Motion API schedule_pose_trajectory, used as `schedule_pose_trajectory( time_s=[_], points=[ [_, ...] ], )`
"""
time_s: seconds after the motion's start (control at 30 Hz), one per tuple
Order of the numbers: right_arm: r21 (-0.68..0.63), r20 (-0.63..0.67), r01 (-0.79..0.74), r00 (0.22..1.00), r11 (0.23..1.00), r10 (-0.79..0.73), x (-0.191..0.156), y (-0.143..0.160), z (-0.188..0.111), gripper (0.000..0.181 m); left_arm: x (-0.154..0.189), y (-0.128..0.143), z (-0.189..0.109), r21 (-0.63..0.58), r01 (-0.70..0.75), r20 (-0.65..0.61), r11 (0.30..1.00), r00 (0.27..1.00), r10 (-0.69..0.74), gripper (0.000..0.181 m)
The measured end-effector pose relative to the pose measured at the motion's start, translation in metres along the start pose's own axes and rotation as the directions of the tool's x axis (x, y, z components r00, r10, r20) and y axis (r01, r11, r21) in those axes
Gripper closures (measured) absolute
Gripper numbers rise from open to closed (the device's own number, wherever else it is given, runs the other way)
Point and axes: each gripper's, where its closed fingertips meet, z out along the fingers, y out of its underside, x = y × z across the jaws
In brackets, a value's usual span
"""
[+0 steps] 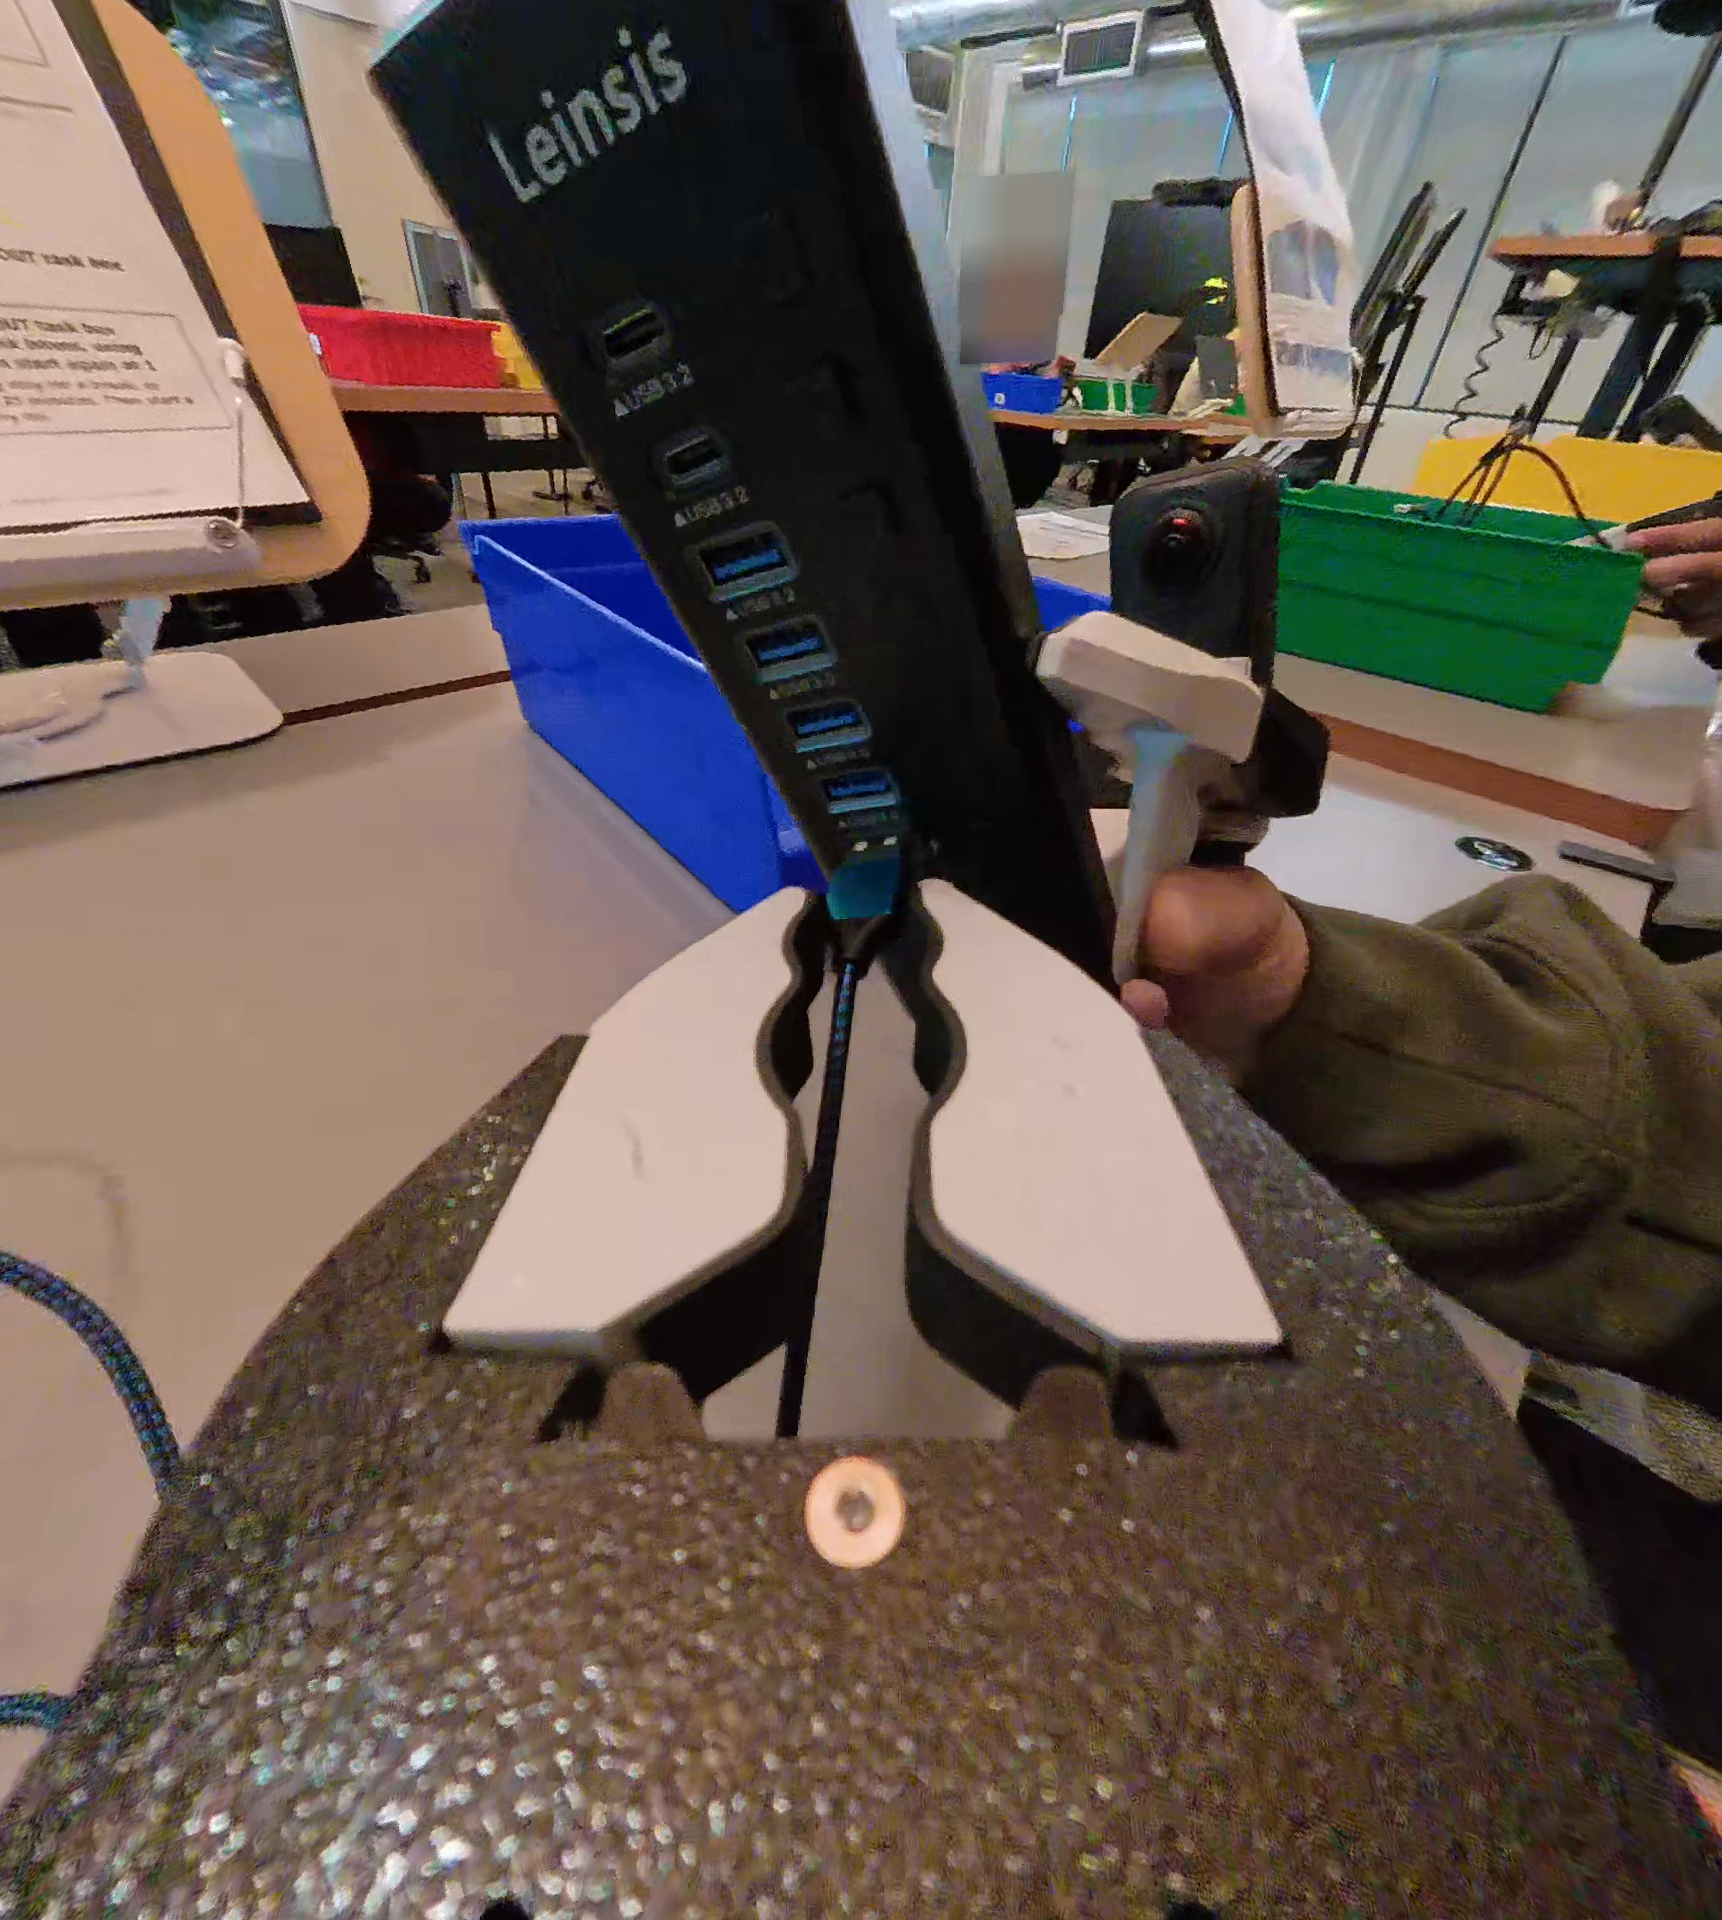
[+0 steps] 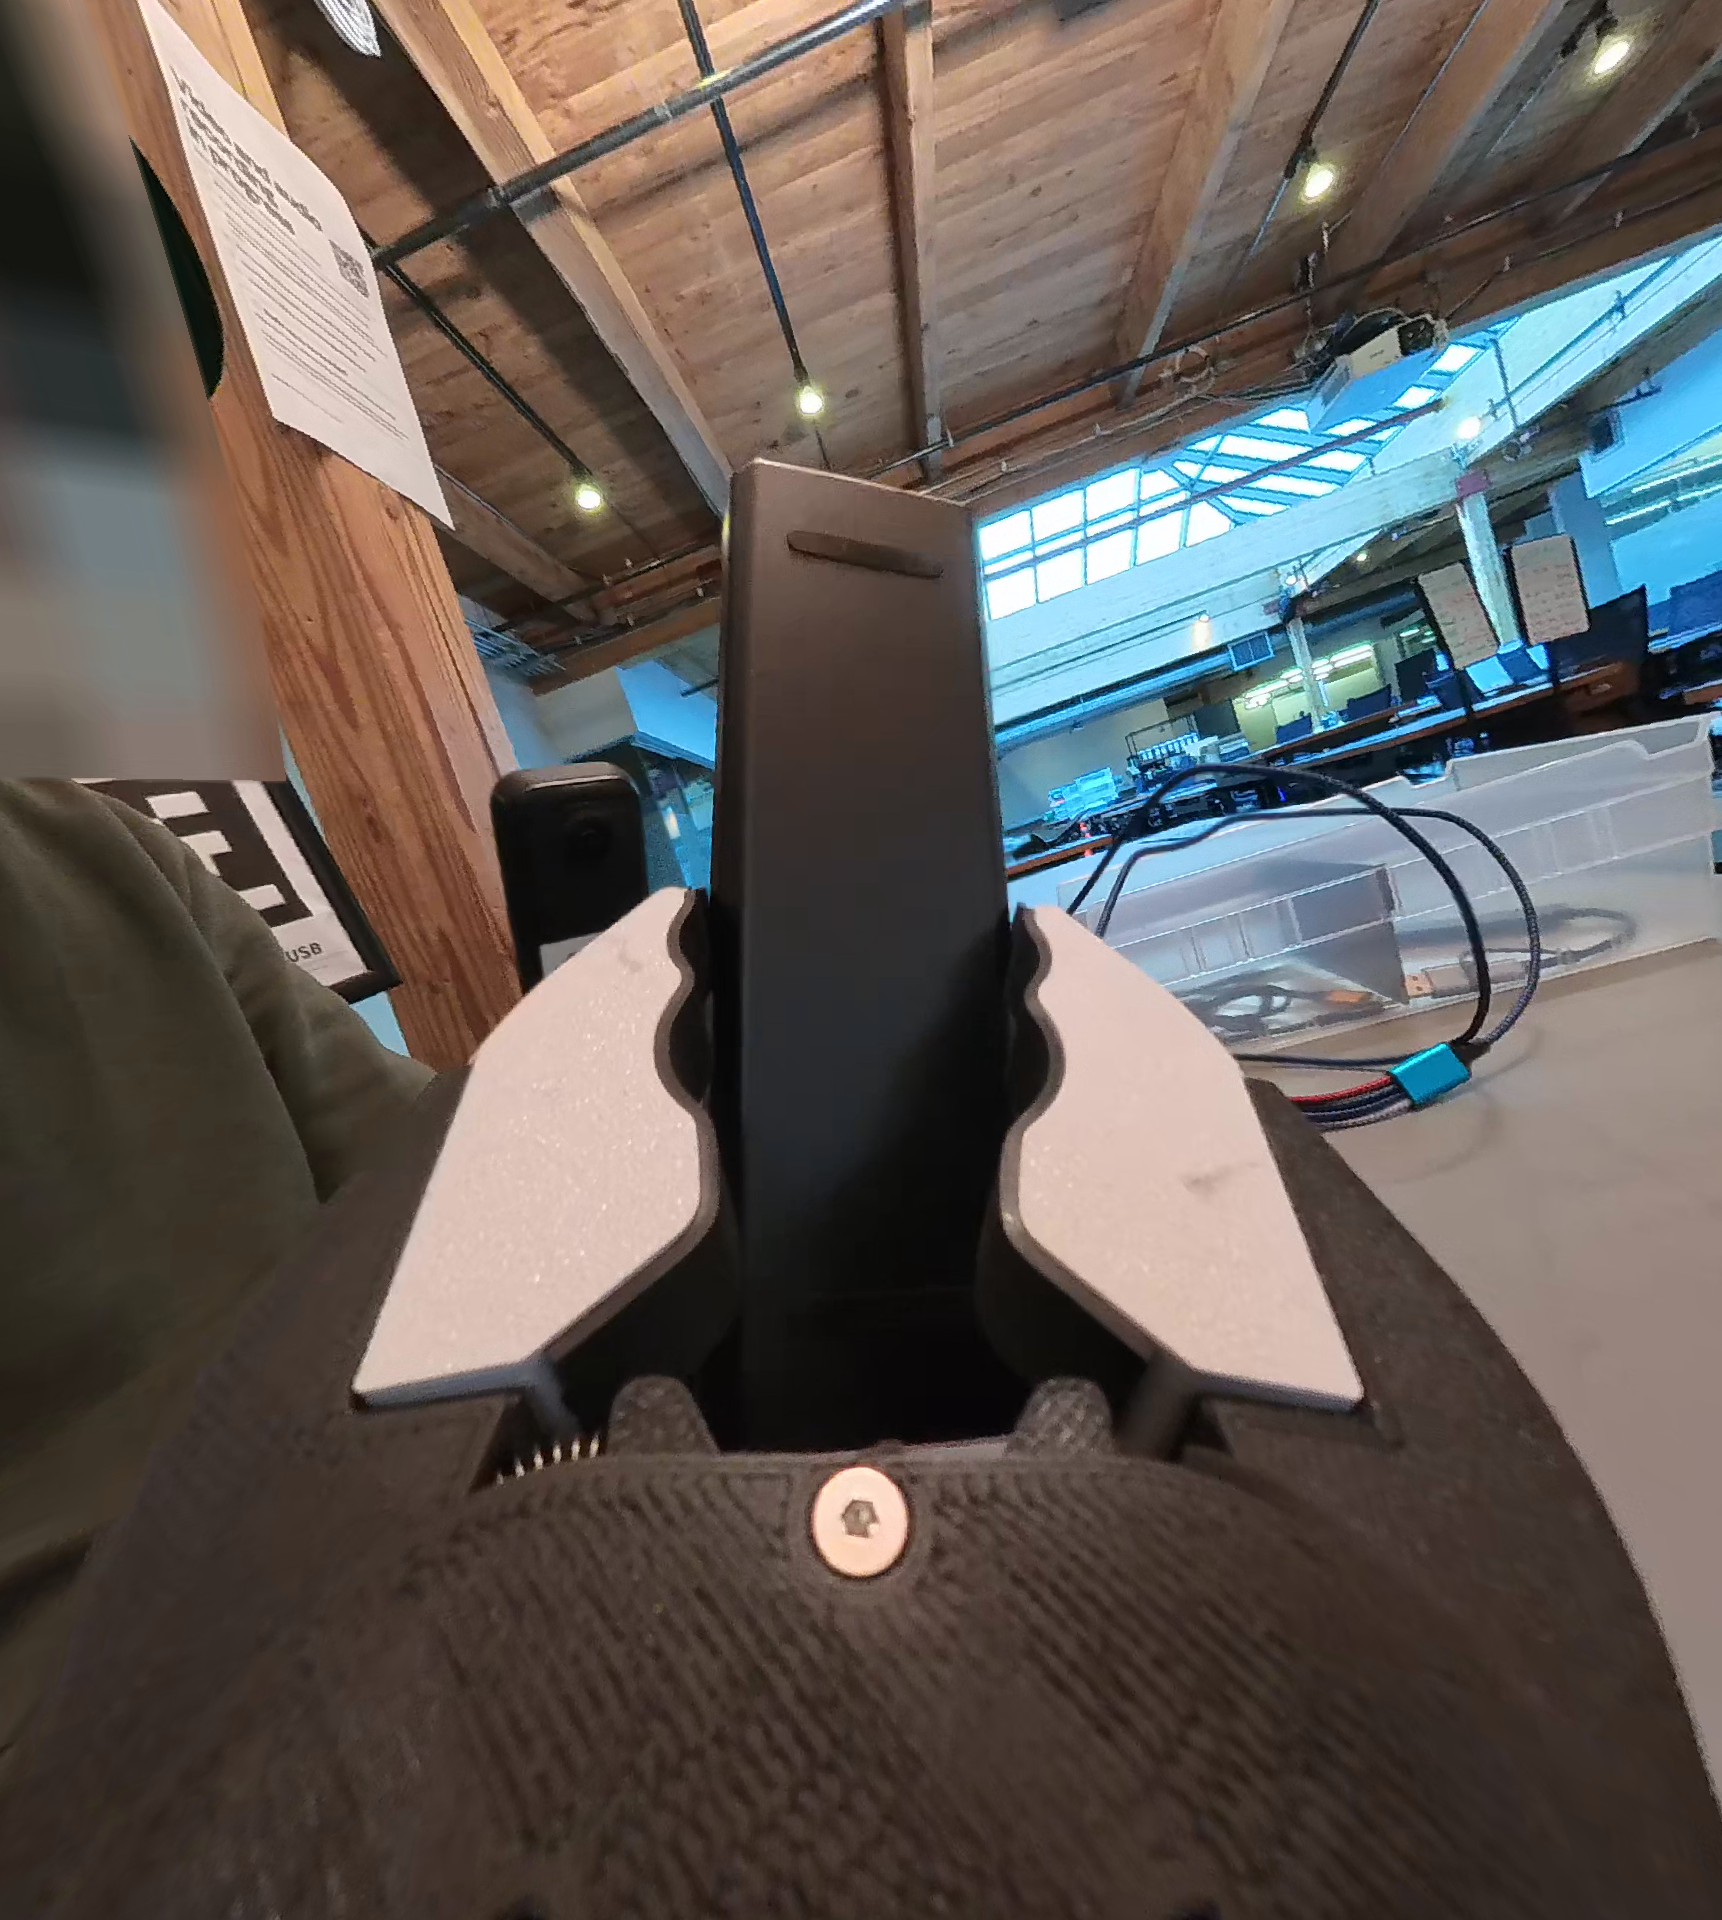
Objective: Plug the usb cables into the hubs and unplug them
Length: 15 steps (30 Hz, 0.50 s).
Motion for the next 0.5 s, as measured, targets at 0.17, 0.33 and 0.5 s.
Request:
schedule_pose_trajectory(
  time_s=[0.17, 0.33, 0.5],
  points=[
    [0.003, -0.010, -0.035, 0.999, 0.999, 0.035, 0.004, -0.001, -0.003, 0.125, -0.001, 0.001, 0.002, -0.065, 0.085, -0.090, 0.994, 0.992, -0.091, 0.167],
    [0.006, -0.002, -0.046, 0.999, 0.999, 0.046, 0.004, -0.001, -0.003, 0.125, 0.004, -0.003, 0.003, -0.077, 0.141, -0.180, 0.987, 0.972, -0.152, 0.158],
    [0.052, 0.014, -0.069, 0.998, 0.996, 0.068, 0.004, -0.008, -0.007, 0.125, 0.003, -0.011, 0.000, -0.061, 0.115, -0.185, 0.991, 0.975, -0.125, 0.143]
  ],
)
